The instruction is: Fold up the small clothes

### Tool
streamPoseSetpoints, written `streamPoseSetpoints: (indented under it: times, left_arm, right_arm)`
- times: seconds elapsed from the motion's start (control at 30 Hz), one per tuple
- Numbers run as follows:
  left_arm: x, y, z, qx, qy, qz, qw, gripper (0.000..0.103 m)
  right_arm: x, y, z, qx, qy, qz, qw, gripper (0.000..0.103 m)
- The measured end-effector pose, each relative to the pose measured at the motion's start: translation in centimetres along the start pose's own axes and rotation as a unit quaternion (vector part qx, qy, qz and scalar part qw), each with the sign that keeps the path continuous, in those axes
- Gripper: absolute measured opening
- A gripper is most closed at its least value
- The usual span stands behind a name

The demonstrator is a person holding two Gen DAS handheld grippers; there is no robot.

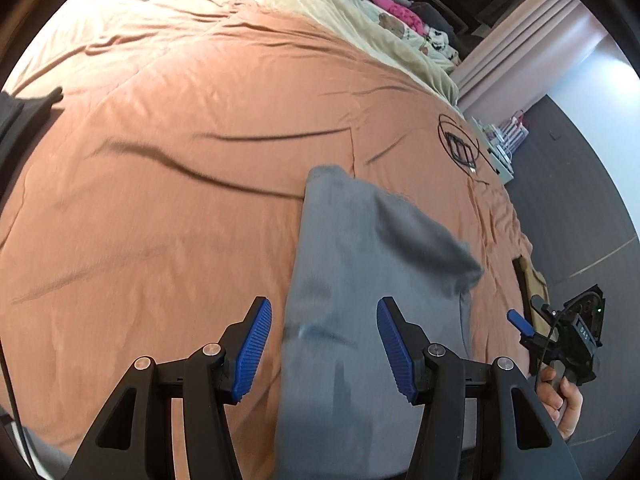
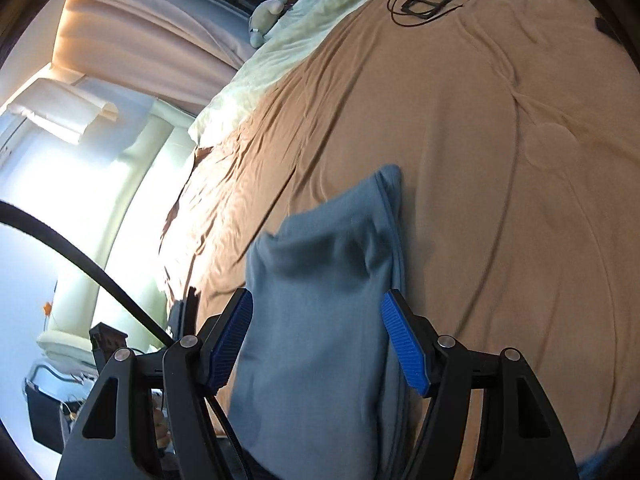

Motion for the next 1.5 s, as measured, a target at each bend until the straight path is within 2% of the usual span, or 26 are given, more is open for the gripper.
streamPoseSetpoints:
  times: [0.2, 0.5, 0.7, 0.83, 0.97, 1.1, 1.23, 1.33, 1.43, 1.47, 1.5]
  left_arm:
    - [1.2, 3.4, -1.8, 0.011, 0.010, -0.001, 0.9999, 0.057]
    - [2.1, 7.8, -5.8, 0.009, 0.020, -0.007, 0.9997, 0.057]
    - [1.2, 10.5, -9.1, 0.002, 0.023, 0.012, 0.9997, 0.057]
    - [0.6, 11.2, -10.7, 0.002, 0.014, 0.017, 0.9998, 0.057]
    - [0.0, 10.8, -12.2, -0.009, 0.000, 0.028, 0.9996, 0.057]
    - [-0.2, 10.9, -12.2, -0.004, 0.000, 0.022, 0.9998, 0.057]
    - [-0.9, 10.4, -12.3, -0.004, 0.008, 0.031, 0.9995, 0.057]
    - [-2.1, 9.8, -12.9, -0.017, 0.038, 0.035, 0.9985, 0.057]
    - [-2.5, 9.5, -13.2, -0.023, 0.035, 0.046, 0.9981, 0.057]
    - [-2.6, 9.3, -13.3, -0.025, 0.037, 0.045, 0.9980, 0.057]
    - [-2.5, 9.2, -13.4, -0.027, 0.039, 0.043, 0.9980, 0.057]
  right_arm:
    - [0.7, 3.3, -3.4, -0.020, 0.006, -0.009, 1.000, 0.066]
    - [1.4, 7.8, -6.7, -0.064, -0.014, 0.000, 0.998, 0.066]
    - [3.3, 9.1, -8.6, -0.088, 0.031, -0.050, 0.994, 0.066]
    - [3.1, 9.3, -9.8, -0.099, 0.087, -0.080, 0.988, 0.066]
    - [2.7, 9.3, -10.5, -0.107, 0.116, -0.090, 0.983, 0.066]
    - [3.1, 9.2, -11.6, -0.118, 0.126, -0.101, 0.980, 0.066]
    - [4.4, 9.3, -12.7, -0.126, 0.109, -0.107, 0.980, 0.066]
    - [4.8, 10.0, -13.6, -0.128, 0.106, -0.121, 0.979, 0.060]
    - [5.4, 10.3, -13.9, -0.125, 0.105, -0.139, 0.977, 0.048]
    - [5.6, 10.4, -13.9, -0.122, 0.101, -0.142, 0.977, 0.036]
    - [5.7, 10.4, -13.8, -0.118, 0.100, -0.146, 0.977, 0.020]
Point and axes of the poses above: each gripper's, at about its wrist camera, not at the fingertips, and z roughly against the way its jaws point, x to its right, y to its top, the point moved 10 cm from there along -z, roughly the way its jaws point, and after that the axes turned 5 degrees about -x, right-handed, at the moved point
